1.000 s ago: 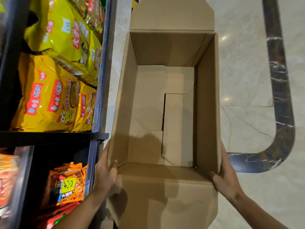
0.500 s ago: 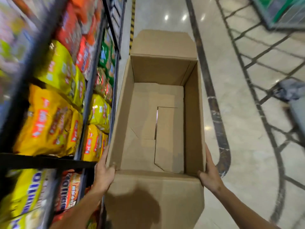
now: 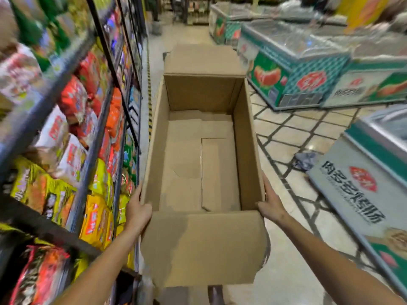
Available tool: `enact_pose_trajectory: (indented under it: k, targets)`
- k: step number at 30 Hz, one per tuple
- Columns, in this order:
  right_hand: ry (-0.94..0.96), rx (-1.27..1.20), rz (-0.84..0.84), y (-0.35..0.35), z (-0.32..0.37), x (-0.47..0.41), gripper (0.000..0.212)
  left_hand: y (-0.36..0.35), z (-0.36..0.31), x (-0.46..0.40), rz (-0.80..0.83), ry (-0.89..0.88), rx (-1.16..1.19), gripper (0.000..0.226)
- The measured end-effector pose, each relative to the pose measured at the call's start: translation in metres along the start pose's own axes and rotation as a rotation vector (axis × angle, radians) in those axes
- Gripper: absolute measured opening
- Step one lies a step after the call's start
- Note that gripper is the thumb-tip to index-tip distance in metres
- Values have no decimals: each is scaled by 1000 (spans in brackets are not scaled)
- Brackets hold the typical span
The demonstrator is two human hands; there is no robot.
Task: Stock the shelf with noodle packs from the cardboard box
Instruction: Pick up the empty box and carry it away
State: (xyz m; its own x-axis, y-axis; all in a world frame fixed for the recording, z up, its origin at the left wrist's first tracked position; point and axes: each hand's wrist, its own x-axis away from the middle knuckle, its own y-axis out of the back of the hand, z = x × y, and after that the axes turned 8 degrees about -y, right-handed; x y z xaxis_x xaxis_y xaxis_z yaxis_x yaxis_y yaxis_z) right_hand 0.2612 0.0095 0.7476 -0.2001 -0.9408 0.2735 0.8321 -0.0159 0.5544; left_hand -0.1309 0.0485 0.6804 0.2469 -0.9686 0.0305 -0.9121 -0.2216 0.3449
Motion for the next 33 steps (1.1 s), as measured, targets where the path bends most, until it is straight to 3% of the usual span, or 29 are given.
enact_pose_trajectory:
  k: [12,22,33]
  targets:
    - [69,-63,-132,122,12,-24,110,-68,-141,-16,41,-166,-31,74]
    - [121,-109,-138,217,-5,-112,111,-180,-200,-71,41,-212,2,75]
    - [58,-122,-144,266,19,-288,103,-287,-234,-236,63,-238,-8,78]
